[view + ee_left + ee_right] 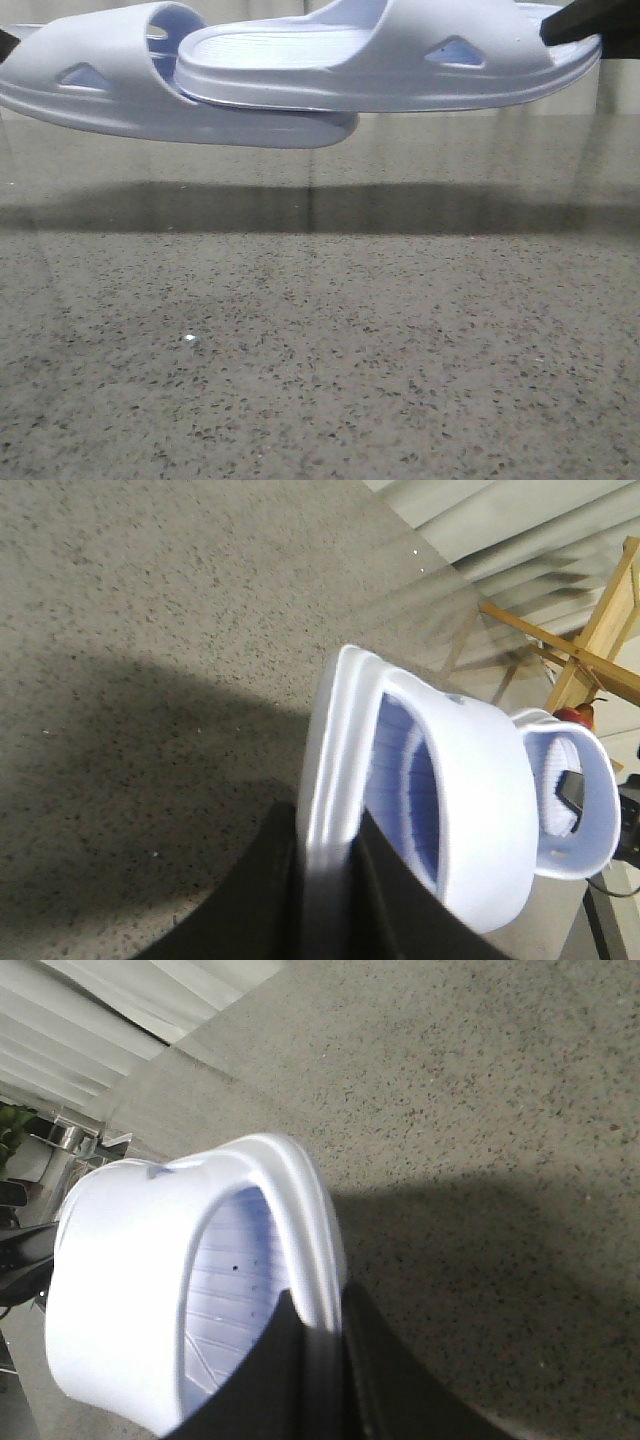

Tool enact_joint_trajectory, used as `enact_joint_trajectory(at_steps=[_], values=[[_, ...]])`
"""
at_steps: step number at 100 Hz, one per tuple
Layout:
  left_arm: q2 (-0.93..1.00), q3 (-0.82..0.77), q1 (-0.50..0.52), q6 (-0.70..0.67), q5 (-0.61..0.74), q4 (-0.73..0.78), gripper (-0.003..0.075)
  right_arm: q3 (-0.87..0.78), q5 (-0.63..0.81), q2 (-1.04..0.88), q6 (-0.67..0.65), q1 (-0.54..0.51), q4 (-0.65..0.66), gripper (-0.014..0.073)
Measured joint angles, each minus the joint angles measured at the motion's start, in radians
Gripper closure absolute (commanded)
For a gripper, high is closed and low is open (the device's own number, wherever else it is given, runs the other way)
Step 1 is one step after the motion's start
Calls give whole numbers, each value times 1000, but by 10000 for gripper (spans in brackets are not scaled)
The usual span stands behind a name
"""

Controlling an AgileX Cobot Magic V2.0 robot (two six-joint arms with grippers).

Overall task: Insert blue slippers together front up
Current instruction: 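Slide the right gripper's slipper into the left gripper's slipper, nesting them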

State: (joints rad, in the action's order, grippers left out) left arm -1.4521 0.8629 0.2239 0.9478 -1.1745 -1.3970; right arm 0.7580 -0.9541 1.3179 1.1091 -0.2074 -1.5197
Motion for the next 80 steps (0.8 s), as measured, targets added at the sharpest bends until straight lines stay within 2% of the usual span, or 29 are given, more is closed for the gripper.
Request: enact_joint_trajectory(at_steps=[25, 63, 74, 80], values=[[-18, 0, -68, 0, 11, -33, 705, 2, -8, 98, 69, 30, -40, 696], [-18, 0, -113, 4, 101, -52, 705, 152, 65, 266, 90, 213, -91, 695], [-18, 0, -113, 4, 123, -52, 705, 175, 86, 280, 90, 238, -92, 692], [-18, 0, -113, 6, 126, -52, 705, 177, 88, 282, 90, 242, -92, 663]])
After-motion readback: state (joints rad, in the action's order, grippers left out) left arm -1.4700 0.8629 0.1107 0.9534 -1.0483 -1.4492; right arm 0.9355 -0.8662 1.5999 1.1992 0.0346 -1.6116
